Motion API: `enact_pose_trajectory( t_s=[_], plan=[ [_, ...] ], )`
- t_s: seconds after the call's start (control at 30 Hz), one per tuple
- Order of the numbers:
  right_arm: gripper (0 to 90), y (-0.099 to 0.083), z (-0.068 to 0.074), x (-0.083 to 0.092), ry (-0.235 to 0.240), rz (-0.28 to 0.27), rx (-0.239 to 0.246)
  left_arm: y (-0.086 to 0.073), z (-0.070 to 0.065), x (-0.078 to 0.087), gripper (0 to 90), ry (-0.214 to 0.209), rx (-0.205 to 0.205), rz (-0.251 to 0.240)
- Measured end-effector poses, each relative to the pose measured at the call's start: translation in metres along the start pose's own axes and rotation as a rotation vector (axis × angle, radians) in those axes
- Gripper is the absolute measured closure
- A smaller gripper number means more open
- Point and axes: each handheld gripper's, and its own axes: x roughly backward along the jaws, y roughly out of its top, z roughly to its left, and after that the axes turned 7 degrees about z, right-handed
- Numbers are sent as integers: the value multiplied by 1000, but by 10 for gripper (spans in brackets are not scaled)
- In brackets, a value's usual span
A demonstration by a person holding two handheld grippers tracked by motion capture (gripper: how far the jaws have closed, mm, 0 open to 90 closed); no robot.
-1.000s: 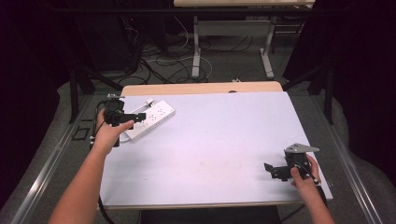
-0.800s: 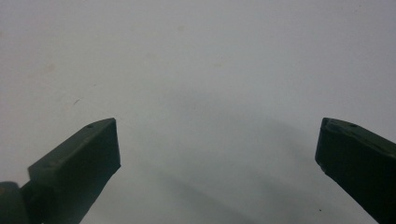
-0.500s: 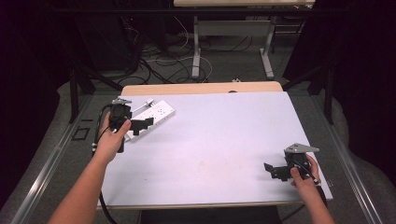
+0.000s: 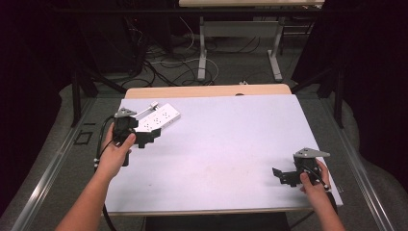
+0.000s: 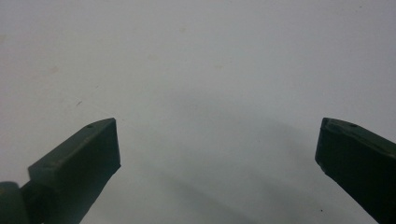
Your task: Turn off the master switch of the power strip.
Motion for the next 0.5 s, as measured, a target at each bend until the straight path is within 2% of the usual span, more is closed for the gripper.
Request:
enact_pose_trajectory(
  t_s=[0.03, 0.07, 0.13, 0.23, 0.37, 0.43, 0.5],
  plan=[
    [0, 0, 0, 0, 0, 1, 0, -1, -1, 2, 7, 1, -9, 8],
    [0, 0, 0, 0, 0, 2, 0, -3, -3, 3, 7, -2, 6, 9],
    [0, 0, 1, 0, -2, 1, -1, -7, -6, 5, 8, -6, 9, 9],
    [0, 1, 1, 1, 1, -3, -1, -11, -10, 8, 8, 11, -14, 19],
    [0, 1, 2, 1, 3, -2, 1, -18, -16, 13, 9, 6, 7, 6],
    [0, 1, 2, 1, 2, -3, 1, -22, -17, 15, 10, 10, -6, 15],
    [0, 1, 1, 1, 0, -6, 7, -28, -19, 17, 10, 9, 2, 16]
  ],
)
